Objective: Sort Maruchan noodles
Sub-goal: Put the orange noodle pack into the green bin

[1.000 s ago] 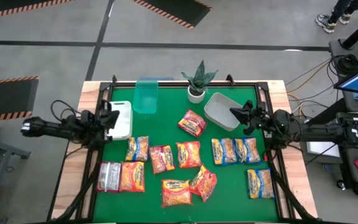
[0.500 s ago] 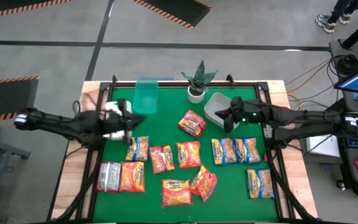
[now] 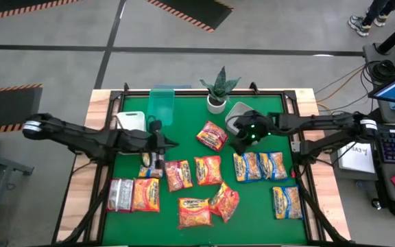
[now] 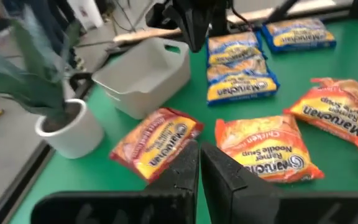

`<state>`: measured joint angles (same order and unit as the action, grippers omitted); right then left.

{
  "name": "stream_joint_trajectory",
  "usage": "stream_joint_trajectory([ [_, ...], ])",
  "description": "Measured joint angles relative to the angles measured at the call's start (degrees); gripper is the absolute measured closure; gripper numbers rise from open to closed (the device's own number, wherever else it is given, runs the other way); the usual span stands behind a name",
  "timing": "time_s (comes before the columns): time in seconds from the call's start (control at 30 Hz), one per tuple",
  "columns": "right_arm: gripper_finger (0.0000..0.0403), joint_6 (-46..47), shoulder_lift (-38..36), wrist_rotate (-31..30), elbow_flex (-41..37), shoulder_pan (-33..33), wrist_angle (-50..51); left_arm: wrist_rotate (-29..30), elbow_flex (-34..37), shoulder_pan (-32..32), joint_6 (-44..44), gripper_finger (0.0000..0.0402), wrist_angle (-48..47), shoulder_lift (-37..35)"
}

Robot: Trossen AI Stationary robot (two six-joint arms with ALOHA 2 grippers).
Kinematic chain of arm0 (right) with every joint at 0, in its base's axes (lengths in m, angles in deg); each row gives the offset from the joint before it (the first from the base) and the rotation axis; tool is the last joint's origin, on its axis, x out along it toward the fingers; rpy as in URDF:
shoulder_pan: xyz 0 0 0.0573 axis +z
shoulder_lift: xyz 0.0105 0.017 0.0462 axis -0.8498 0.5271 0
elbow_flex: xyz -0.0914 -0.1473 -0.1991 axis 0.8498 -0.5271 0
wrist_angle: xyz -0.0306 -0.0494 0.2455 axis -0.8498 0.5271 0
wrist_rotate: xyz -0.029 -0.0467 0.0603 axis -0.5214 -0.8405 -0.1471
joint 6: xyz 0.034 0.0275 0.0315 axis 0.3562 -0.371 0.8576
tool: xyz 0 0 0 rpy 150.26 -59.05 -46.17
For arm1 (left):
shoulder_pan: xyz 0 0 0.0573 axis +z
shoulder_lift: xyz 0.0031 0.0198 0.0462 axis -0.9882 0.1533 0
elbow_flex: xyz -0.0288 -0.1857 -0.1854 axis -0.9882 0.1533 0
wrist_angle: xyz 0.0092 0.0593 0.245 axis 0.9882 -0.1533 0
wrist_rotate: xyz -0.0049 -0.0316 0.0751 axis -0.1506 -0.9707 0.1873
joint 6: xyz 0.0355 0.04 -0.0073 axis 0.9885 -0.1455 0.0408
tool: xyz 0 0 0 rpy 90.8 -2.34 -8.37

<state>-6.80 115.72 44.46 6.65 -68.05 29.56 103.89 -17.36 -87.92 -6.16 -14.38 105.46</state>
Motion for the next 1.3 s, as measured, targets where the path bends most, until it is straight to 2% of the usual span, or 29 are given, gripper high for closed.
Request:
stream_joint_trajectory([
  [0.17,0.0394,3.10,4.07,5.00,-0.33,1.20,0.64,-1.96,-1.42,0.04,0.73,0.0402,4.23,8.08],
  [0.27,0.0394,4.67,5.78,5.42,-0.38,2.74,1.78,-3.14,-3.50,0.04,0.89,0.0402,4.52,12.76],
  [0.43,0.0394,7.51,6.56,5.26,-0.48,6.04,1.97,-9.48,-6.58,0.04,2.99,0.0402,4.57,20.70],
  [0.63,0.0394,10.36,6.06,-0.20,-0.61,11.46,1.80,-10.57,-10.09,-0.01,1.48,0.0402,4.47,29.51],
  [0.93,0.0388,16.40,6.15,-6.83,-1.41,17.59,1.84,-18.63,-15.11,-0.20,-0.44,0.0402,4.69,37.74],
  [1.07,0.0355,17.70,6.15,-7.54,-1.42,17.91,1.70,-19.04,-15.74,-0.18,0.08,0.0402,4.60,39.37],
  [1.3,0.0251,22.33,6.56,-10.83,-1.52,17.85,1.33,-19.65,-15.74,0.40,0.24,0.0402,4.74,41.46],
])
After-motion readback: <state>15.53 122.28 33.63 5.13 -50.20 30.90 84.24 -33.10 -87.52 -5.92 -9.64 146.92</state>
